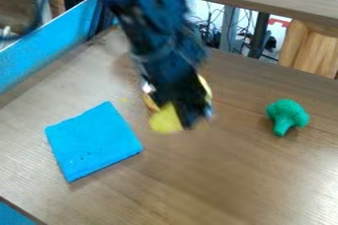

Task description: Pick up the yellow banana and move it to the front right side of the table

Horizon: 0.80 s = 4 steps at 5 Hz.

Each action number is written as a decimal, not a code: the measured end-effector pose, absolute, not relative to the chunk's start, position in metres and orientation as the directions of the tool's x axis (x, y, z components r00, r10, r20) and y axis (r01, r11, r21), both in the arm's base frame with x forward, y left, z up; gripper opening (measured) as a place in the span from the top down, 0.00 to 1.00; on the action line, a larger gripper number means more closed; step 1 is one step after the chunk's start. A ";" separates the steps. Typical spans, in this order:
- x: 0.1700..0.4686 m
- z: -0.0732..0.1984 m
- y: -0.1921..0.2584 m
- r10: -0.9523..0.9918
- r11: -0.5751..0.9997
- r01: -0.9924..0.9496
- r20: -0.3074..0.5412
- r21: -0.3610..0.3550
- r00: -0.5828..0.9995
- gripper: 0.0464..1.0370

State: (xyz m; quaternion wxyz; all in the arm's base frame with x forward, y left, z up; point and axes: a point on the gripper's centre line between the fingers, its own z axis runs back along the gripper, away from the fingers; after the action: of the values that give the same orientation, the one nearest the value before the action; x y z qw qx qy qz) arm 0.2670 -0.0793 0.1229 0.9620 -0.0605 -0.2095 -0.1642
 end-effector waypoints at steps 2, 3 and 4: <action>0.239 0.065 -0.173 -0.463 0.872 0.489 0.338 0.010 0.819 0.44; 0.236 0.043 -0.211 -0.510 0.847 0.531 0.311 0.020 0.802 0.44; 0.241 0.039 -0.225 -0.518 0.837 0.546 0.338 0.014 0.786 0.37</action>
State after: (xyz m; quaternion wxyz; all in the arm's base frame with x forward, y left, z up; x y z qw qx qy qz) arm 0.2405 -0.2249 0.0393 0.9440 -0.0420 -0.1663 -0.2819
